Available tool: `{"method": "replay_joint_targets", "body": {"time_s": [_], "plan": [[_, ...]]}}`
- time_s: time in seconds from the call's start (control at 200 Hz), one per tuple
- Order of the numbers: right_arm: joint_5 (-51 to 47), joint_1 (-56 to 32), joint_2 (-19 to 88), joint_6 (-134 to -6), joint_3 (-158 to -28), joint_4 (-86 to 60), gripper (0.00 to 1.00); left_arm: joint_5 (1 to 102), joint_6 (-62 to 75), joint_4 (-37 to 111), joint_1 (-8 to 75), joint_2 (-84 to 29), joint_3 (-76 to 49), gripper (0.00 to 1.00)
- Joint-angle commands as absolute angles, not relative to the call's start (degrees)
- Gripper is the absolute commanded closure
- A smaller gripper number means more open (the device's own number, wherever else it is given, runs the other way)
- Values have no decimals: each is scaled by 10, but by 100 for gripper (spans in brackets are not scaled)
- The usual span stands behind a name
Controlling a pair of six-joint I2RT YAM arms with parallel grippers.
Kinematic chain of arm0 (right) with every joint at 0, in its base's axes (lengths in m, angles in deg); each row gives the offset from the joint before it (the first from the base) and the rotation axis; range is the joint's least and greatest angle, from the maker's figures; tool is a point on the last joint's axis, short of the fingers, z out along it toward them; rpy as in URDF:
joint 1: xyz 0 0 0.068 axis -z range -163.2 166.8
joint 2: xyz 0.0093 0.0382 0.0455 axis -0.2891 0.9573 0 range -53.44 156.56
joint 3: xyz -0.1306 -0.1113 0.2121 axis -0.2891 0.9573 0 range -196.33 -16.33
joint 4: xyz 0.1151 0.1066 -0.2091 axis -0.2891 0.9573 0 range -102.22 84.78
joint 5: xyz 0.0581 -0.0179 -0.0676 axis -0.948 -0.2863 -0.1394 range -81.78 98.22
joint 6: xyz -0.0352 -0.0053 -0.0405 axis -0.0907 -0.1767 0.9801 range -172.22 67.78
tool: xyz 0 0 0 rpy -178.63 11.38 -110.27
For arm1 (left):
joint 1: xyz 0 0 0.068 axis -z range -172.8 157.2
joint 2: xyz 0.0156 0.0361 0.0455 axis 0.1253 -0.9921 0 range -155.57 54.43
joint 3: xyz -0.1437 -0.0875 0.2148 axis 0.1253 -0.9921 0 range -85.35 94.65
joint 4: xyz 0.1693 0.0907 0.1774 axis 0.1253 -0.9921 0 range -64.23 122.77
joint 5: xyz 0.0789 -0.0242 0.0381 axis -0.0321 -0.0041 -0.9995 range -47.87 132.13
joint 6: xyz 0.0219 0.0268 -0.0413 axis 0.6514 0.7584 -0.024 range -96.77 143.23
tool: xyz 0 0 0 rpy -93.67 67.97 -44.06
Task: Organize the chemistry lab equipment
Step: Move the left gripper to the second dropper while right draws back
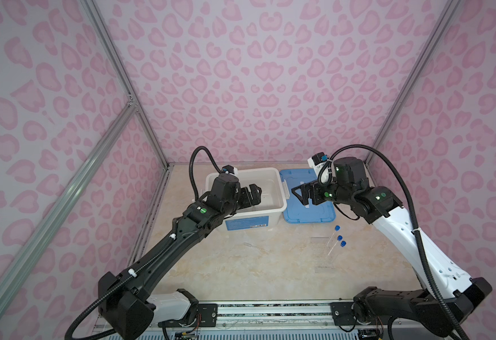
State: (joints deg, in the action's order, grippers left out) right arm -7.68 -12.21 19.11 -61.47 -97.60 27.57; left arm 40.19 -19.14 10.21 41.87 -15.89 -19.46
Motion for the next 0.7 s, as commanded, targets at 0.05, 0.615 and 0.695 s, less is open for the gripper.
{"method": "replay_joint_targets", "body": {"time_s": [0.05, 0.615, 0.695], "plan": [[-14, -173, 149, -607, -924, 292, 3, 386, -336, 69, 441, -78, -285, 11], [41, -253, 70, -674, -761, 240, 4, 186, -753, 141, 589, -64, -520, 47], [42, -254, 65, -678, -752, 234, 4, 174, -767, 147, 592, -94, -518, 51]]}}
